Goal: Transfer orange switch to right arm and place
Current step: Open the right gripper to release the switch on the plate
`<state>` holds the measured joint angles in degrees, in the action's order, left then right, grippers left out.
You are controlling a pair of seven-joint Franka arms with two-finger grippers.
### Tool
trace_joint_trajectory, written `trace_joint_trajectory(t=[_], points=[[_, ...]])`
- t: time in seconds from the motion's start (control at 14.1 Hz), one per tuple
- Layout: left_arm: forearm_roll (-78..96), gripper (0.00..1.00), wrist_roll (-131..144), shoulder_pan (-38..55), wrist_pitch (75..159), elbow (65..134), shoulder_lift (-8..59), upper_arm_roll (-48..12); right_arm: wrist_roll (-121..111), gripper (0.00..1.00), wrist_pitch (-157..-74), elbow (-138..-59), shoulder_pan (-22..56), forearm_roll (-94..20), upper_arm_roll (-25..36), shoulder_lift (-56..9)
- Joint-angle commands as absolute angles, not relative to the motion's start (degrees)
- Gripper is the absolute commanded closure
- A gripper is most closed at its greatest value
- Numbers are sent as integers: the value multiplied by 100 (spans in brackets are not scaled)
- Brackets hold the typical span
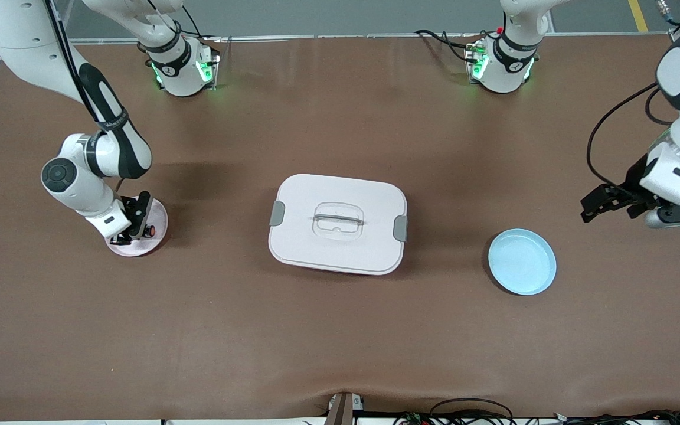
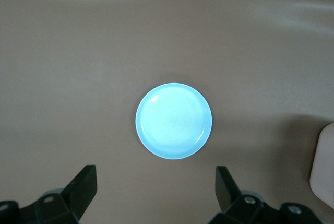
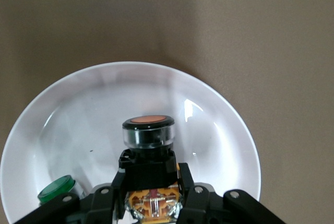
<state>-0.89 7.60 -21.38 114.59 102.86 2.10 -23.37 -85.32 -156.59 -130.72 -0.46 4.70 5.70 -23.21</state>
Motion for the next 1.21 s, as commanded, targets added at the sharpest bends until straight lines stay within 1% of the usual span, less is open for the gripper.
trace_joint_trajectory(t=[0.0, 0.14, 0.36, 0.71, 0.85, 0.92, 1.14], points=[[-88, 0, 668, -2188, 10953, 9924, 88, -2364, -8491, 1, -15671, -12947, -132, 405, 510, -2399], [-88, 0, 668, -2197, 10654, 9696, 70, -2364, -8490, 0, -15592, -12868, -123, 238, 510, -2399], [-79, 0, 668, -2250, 10214, 9282, 70, -2364, -8481, 0, -15215, -12692, -88, 141, 501, -2391], [-70, 0, 668, -2215, 10187, 9281, 62, -2364, -8446, 0, -14170, -12218, -79, -429, 457, -2320], [-70, 0, 668, -2145, 10187, 9272, 70, -2286, -8114, 0, -14001, -12173, -79, -597, 466, -2207], [-70, 0, 668, -1927, 10187, 9272, 70, -2094, -7869, 0, -14001, -12164, -70, -598, 466, -2110], [-70, 0, 677, -891, 10187, 9281, 70, -1058, -6763, 0, -13843, -12059, -62, -598, 466, -1934]])
